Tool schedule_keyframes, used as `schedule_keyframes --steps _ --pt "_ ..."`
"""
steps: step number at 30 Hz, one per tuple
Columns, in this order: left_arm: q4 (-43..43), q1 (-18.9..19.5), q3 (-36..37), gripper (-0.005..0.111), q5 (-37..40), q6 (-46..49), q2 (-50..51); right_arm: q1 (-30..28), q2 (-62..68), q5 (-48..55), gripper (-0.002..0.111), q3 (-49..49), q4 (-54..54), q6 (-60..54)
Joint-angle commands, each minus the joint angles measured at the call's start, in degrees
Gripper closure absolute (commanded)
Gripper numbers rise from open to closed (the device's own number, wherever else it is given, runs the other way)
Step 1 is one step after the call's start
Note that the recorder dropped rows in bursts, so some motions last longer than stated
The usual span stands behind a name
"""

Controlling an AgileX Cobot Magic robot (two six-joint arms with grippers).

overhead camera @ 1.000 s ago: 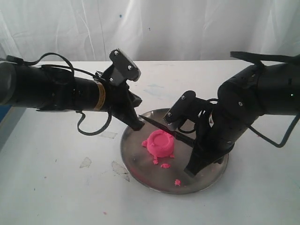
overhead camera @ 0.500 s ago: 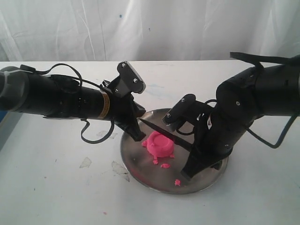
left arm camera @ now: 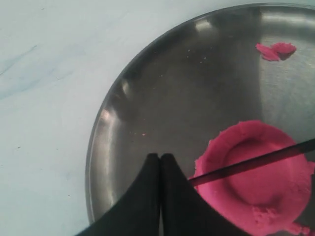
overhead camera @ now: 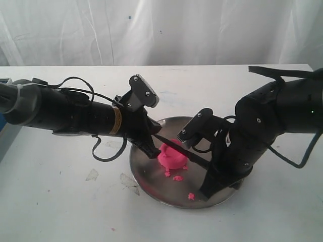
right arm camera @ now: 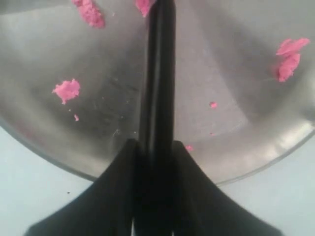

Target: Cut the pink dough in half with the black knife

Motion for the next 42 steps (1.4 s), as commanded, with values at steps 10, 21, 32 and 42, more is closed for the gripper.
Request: schedule_keyframes --steps 10,21,32,42 --pt "-1.9 0.1 -0.2 0.107 -1.6 1.3 2.3 0.0 2.8 -0.7 0.108 0.1 2.0 -0.3" --pt "-1.9 0.1 -0.2 0.107 0.3 1.4 3.5 0.0 2.8 -1.5 0.108 0.1 2.0 -0.3" --pt "-1.9 0.1 -0.2 0.107 0.3 1.4 3.5 0.0 2.8 -3.3 0.108 0.1 2.4 -0.3" --pt "-1.9 0.1 -0.2 0.107 0.3 1.4 3.5 0.0 3.7 -3.8 0.108 0.1 2.9 -0.3"
